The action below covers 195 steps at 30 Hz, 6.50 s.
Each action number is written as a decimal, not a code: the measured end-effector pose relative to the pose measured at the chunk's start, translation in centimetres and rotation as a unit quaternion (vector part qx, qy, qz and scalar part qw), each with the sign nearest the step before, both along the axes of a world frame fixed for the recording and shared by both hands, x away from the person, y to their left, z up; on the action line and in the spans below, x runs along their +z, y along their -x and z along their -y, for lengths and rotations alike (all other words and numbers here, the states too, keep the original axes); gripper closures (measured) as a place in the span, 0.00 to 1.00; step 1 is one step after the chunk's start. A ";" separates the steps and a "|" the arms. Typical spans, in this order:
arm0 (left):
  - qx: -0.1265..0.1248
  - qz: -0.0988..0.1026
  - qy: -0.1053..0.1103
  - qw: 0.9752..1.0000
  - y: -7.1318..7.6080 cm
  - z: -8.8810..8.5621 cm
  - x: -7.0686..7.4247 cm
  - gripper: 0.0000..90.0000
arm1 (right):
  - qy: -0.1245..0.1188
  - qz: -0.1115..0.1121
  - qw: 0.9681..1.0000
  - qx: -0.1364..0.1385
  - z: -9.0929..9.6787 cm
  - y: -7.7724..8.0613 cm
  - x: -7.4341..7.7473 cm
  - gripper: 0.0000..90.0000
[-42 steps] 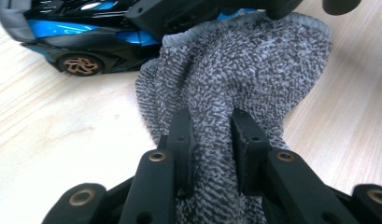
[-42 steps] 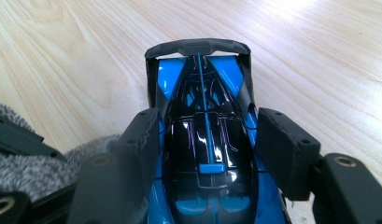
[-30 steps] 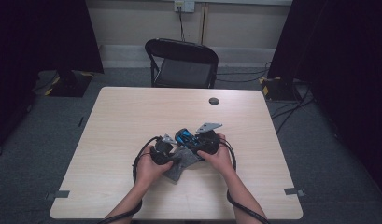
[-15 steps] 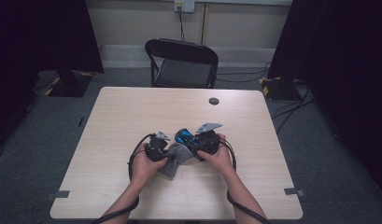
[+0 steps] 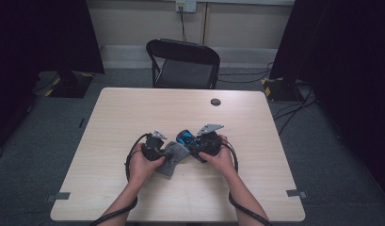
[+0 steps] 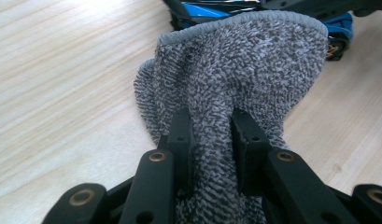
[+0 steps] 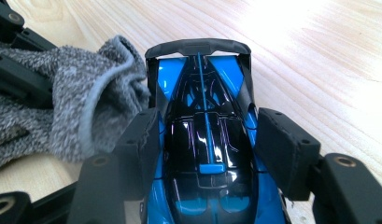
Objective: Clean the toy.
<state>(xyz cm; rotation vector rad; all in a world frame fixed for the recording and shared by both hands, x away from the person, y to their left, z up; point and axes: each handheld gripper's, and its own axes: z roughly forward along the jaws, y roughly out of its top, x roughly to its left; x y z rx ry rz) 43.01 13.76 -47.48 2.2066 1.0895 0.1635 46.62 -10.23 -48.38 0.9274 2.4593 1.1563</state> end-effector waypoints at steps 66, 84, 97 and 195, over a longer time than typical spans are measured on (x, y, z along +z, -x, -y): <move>-0.159 0.008 0.018 0.987 5.6 5.8 0.4 0.77 | -0.048 0.023 0.998 0.014 4.8 2.4 2.6 0.28; -0.132 0.044 0.032 0.990 6.6 3.9 1.1 0.41 | -0.040 0.012 0.995 0.092 3.6 3.5 2.9 0.30; -0.106 0.037 0.004 0.994 8.0 1.4 0.0 0.50 | -0.050 0.013 0.989 0.139 2.4 4.5 3.1 0.31; -0.052 0.115 0.008 0.992 -2.6 9.1 0.4 0.24 | 0.009 -0.057 0.998 -0.025 14.9 4.9 0.0 0.63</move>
